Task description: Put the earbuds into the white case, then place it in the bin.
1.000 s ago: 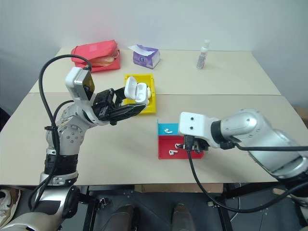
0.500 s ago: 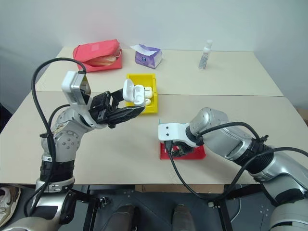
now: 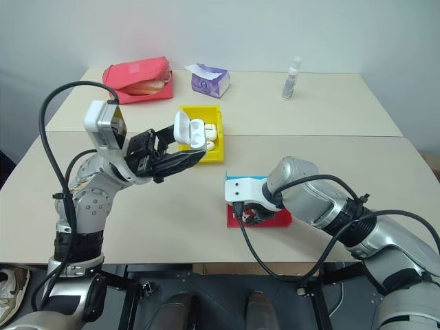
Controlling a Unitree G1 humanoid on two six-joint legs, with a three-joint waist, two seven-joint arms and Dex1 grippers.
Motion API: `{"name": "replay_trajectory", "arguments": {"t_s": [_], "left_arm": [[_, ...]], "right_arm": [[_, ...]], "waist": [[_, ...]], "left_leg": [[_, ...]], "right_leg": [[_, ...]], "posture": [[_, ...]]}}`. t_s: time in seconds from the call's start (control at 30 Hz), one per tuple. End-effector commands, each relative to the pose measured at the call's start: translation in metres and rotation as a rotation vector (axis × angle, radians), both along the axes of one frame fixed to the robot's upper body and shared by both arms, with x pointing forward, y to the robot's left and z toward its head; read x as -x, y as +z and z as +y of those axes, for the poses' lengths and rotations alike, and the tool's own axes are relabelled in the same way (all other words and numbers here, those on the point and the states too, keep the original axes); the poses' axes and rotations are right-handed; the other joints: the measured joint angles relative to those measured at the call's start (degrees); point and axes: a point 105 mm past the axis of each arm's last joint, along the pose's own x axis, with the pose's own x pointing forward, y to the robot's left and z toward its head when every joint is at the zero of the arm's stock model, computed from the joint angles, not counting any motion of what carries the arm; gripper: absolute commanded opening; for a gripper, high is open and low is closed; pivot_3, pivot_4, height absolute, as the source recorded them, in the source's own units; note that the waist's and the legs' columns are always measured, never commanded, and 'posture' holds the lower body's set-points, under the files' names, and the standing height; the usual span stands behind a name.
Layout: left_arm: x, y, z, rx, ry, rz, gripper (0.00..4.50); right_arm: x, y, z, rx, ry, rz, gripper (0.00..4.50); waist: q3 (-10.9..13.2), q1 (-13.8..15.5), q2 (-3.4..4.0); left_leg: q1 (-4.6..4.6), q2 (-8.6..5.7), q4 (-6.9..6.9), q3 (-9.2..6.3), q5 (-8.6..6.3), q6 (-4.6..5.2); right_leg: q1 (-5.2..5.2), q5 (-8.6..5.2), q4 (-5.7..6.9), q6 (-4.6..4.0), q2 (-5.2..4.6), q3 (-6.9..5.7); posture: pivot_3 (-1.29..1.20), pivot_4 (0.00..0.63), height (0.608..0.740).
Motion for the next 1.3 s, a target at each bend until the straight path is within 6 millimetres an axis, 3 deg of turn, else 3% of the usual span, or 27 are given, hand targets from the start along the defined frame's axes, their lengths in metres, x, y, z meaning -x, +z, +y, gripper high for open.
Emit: {"name": "replay_trajectory", "arguments": {"t_s": [0.03, 0.27, 0.37, 0.5, 0.73, 0.9, 1.03, 1.3], "left_arm": [[0.008, 0.007, 0.001, 0.014, -0.011, -0.034, 2.8], [0.008, 0.007, 0.002, 0.008, -0.011, -0.031, 2.8], [0.008, 0.007, 0.002, 0.003, -0.011, -0.029, 2.8], [0.008, 0.006, 0.003, -0.001, -0.01, -0.027, 2.8], [0.007, 0.006, 0.003, -0.005, -0.022, -0.02, 2.8], [0.009, 0.01, 0.001, -0.006, -0.062, -0.033, 2.8], [0.009, 0.013, -0.002, 0.007, -0.095, -0.038, 2.8], [0.001, 0.014, -0.011, -0.005, -0.14, -0.045, 2.8]], "right_arm": [[-0.002, 0.008, 0.002, -0.018, 0.005, -0.034, 2.34], [-0.002, 0.003, 0.001, -0.018, 0.001, -0.028, 2.34], [-0.001, 0.002, 0.001, -0.022, 0.002, -0.026, 1.8], [0.0, 0.002, 0.002, -0.032, -0.004, -0.024, 0.63], [0.006, 0.012, -0.001, -0.101, -0.048, -0.029, 0.63], [0.019, 0.07, -0.004, -0.434, -0.143, -0.116, 0.63], [0.034, 0.101, -0.012, -0.662, -0.171, -0.193, 0.63], [0.053, 0.18, -0.036, -1.282, -0.159, -0.489, 0.63]], "waist": [[0.0, 0.0, 0.0], [0.0, 0.0, 0.0], [0.0, 0.0, 0.0], [0.0, 0.0, 0.0], [0.0, 0.0, 0.0], [0.0, 0.2, 0.0], [0.0, 0.7, 0.0], [0.0, 0.6, 0.0]], "left_leg": [[0.0, 0.0, 0.0, 0.0, 0.0, 0.0], [0.01, 0.0, 0.0, 0.0, 0.0, 0.0], [0.01, 0.0, 0.0, 0.0, 0.0, 0.0], [0.01, 0.0, 0.0, 0.0, 0.0, 0.0], [0.0, 0.0, 0.0, -0.01, 0.0, 0.0], [-0.05, 0.01, -0.01, -0.06, 0.0, 0.0], [-0.03, 0.0, 0.0, -0.13, 0.0, 0.0], [0.08, -0.01, -0.03, -0.07, 0.0, 0.0]], "right_leg": [[0.0, 0.0, 0.0, 0.0, 0.0, 0.0], [0.0, 0.0, 0.0, 0.0, 0.0, 0.0], [0.0, 0.0, 0.0, 0.0, 0.0, 0.0], [0.01, 0.0, 0.0, 0.0, 0.0, -0.01], [0.02, 0.0, -0.01, 0.0, 0.0, -0.01], [0.01, 0.0, -0.04, 0.0, 0.0, -0.03], [0.1, 0.0, -0.07, 0.0, 0.0, -0.12], [0.14, 0.0, -0.02, 0.0, 0.0, -0.06]], "posture": [[0.0, 0.15, 0.74], [0.0, 0.15, 0.74], [0.0, 0.15, 0.74], [0.0, 0.15, 0.74], [0.0, 0.15, 0.74], [0.0, 0.15, 0.74], [0.0, 0.15, 0.74], [0.0, 0.15, 0.74]]}}
